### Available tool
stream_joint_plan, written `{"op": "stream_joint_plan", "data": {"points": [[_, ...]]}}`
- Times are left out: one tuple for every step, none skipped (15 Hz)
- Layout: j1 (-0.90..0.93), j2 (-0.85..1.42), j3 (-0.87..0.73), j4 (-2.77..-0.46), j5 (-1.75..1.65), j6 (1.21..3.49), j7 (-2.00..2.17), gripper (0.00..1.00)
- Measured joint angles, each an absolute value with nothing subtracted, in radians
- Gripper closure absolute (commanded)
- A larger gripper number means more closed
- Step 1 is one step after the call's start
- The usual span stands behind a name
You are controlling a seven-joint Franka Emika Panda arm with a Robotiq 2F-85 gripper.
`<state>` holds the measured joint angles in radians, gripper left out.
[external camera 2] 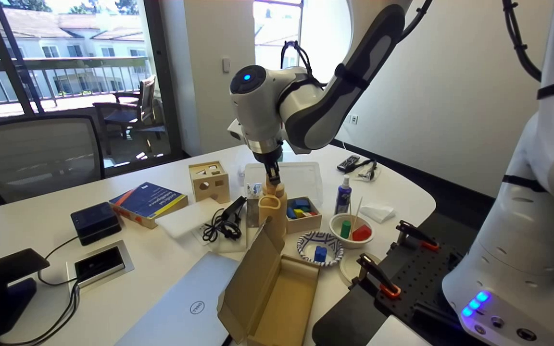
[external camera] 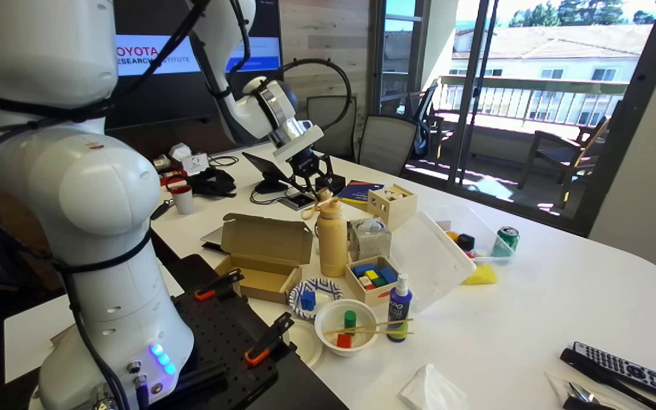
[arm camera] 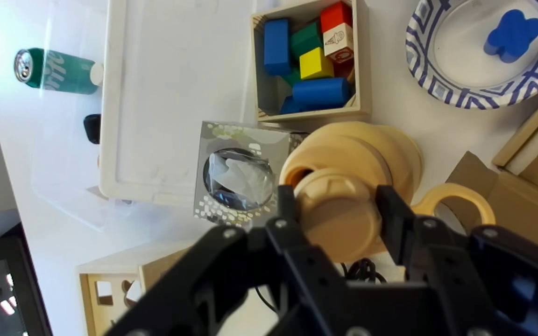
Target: Open the lid of the beige bottle
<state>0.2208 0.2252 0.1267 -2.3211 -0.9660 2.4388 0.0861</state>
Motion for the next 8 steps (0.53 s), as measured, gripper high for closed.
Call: {"op": "stream_joint_plan", "data": {"points": [[0.222, 0.225, 0.129, -2.321, -0.967, 2.435, 0.088, 0.79], [0.222, 0.226, 0.130, -2.321, -0.969, 2.433, 0.089, 0.79], [0.222, 0.226, 0.131, -2.321, -0.973, 2.432, 0.092, 0.79], [0.222, 0.227, 0.131, -2.321, -0.984, 2.431, 0.107, 0.79], [0.222, 0.228, 0.131, -2.321, -0.999, 2.431, 0.123, 0.79], [0.222, 0.229, 0.131, -2.321, -1.014, 2.431, 0.137, 0.79], [0.222, 0.230, 0.132, -2.321, -1.031, 2.429, 0.155, 0.79], [0.222, 0.231, 0.132, -2.321, -1.046, 2.428, 0.172, 0.79]]}}
